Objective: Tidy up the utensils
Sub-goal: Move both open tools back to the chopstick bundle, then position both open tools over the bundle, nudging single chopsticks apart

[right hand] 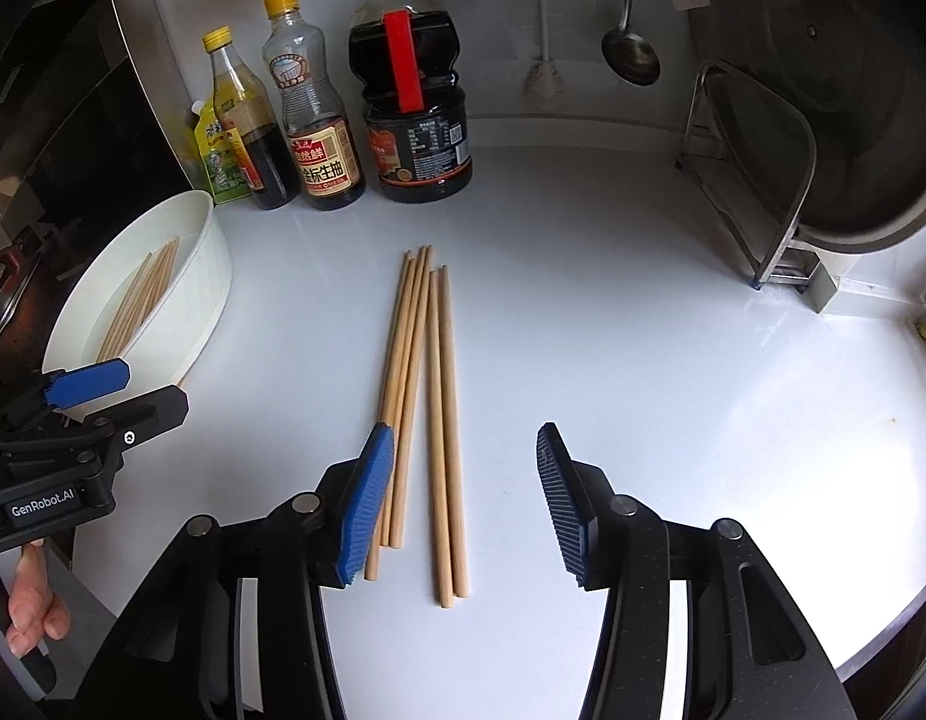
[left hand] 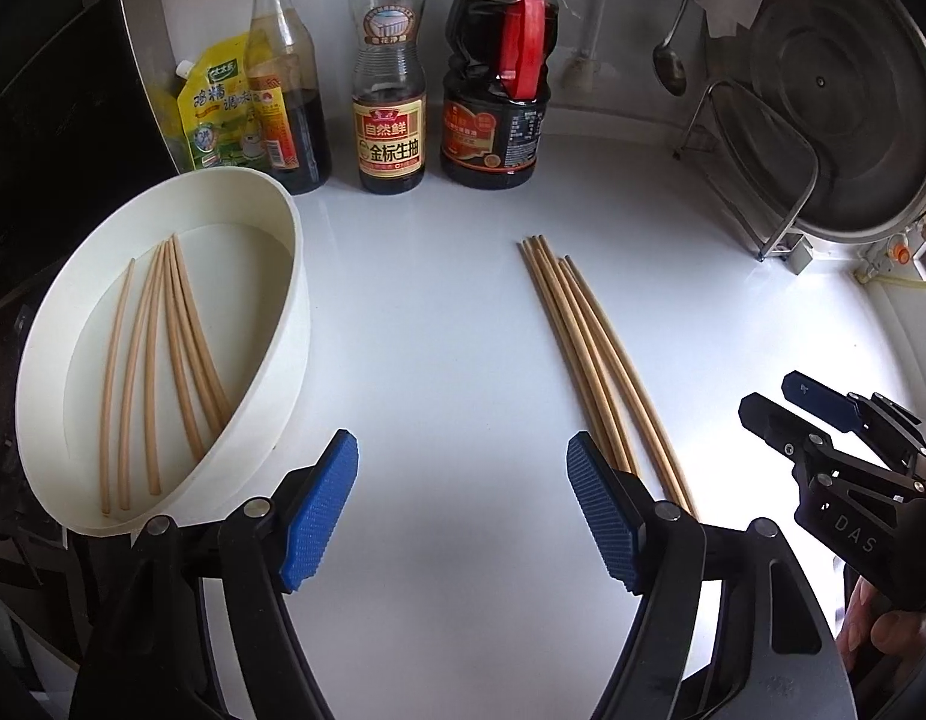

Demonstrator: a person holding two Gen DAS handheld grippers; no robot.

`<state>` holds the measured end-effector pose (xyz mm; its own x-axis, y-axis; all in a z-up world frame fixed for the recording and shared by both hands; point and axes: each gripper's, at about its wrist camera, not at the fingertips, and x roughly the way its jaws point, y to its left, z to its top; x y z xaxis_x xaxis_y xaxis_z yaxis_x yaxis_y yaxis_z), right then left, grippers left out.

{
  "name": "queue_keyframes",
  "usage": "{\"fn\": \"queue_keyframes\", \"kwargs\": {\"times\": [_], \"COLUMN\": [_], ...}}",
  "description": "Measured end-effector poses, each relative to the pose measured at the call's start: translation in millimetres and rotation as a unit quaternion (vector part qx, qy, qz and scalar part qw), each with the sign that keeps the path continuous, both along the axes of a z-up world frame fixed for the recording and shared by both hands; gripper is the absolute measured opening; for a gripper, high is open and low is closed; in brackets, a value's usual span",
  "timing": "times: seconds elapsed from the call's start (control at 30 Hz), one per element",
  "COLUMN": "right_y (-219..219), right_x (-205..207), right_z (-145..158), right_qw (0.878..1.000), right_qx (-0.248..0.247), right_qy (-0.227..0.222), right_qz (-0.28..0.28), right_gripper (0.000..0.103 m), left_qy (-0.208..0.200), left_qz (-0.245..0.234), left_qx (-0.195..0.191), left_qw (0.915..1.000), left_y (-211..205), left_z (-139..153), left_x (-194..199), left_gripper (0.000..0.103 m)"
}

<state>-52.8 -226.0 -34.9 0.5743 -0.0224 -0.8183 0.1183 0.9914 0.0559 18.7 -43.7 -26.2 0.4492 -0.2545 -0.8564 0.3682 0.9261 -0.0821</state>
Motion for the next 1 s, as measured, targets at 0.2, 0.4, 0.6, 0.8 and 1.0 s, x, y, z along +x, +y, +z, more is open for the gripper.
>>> {"fn": "queue_keyframes", "kwargs": {"times": [0.2,0.4,0.6,0.8,1.0], "right_y": [-16,-23,-26,-22,-18], "right_x": [0,4,11,19,28], "right_z": [-11,-25,-39,-51,-60], "right_qw": [1.0,1.0,1.0,0.999,0.999], "right_qx": [0.0,-0.001,0.001,-0.004,-0.017], "right_qy": [0.007,0.019,0.028,0.039,0.045], "right_qz": [-0.005,-0.003,-0.003,0.005,0.015], "right_gripper": [0.05,0.05,0.053,0.053,0.053], "left_qy": [0.006,0.018,0.026,0.033,0.034], "left_qz": [0.009,0.021,0.029,0.035,0.036], "left_qx": [0.005,0.015,0.024,0.028,0.031], "left_qw": [0.9999,0.9995,0.9989,0.9985,0.9983], "left_y": [-15,-22,-24,-25,-28], "left_z": [-15,-32,-44,-51,-53], "left_x": [4,6,6,6,7], "left_gripper": [0.073,0.074,0.076,0.076,0.076]}}
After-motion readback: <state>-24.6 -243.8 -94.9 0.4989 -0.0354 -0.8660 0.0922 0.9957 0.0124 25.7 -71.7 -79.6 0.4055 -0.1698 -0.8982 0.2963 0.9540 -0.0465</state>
